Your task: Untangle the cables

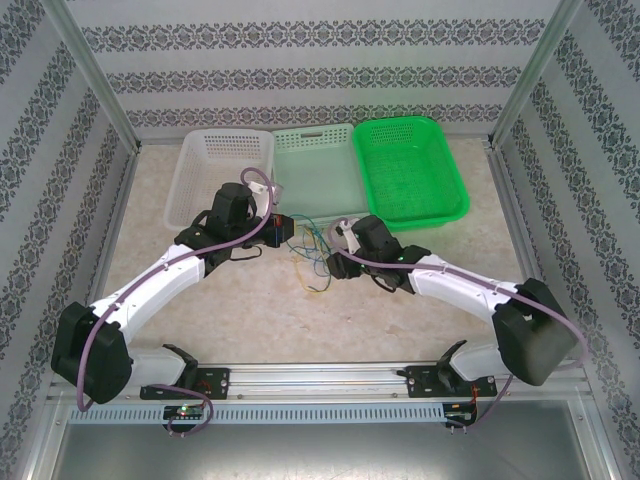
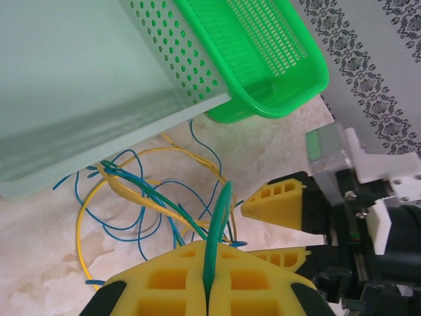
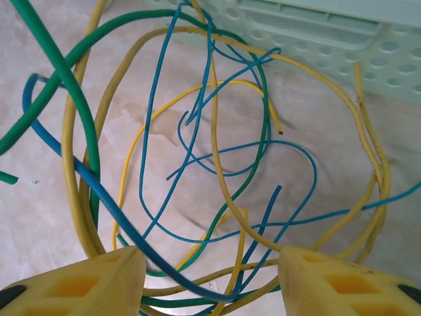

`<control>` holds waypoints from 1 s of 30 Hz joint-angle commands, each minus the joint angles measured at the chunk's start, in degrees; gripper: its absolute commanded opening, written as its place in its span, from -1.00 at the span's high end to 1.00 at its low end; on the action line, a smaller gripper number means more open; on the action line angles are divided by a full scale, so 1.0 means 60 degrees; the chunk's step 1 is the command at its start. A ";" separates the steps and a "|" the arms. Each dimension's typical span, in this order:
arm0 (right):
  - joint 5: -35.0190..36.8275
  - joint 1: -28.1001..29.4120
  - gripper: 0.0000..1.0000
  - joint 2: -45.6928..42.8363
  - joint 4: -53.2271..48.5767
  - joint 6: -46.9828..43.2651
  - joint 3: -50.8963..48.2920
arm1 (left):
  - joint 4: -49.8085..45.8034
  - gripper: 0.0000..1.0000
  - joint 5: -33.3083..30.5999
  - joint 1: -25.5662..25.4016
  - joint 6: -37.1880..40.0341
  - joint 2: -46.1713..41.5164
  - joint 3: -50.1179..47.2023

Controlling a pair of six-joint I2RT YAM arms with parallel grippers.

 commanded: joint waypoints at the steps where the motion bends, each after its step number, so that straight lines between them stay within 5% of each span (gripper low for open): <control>1: -0.0093 0.0099 0.06 0.0209 0.0170 -0.0336 0.0308 | 0.0436 1.00 0.0208 0.0031 -0.0182 -0.0058 0.0010; 13: -0.0054 0.0008 0.96 -0.0689 0.0142 -0.0171 -0.0310 | 0.0033 1.00 -0.0289 0.0099 -0.0075 -0.0174 0.0010; 30: 0.1204 -0.2609 0.99 -0.7530 -0.2327 0.0945 -0.1523 | -0.1609 1.00 -0.0574 0.0315 0.0767 0.0349 0.0022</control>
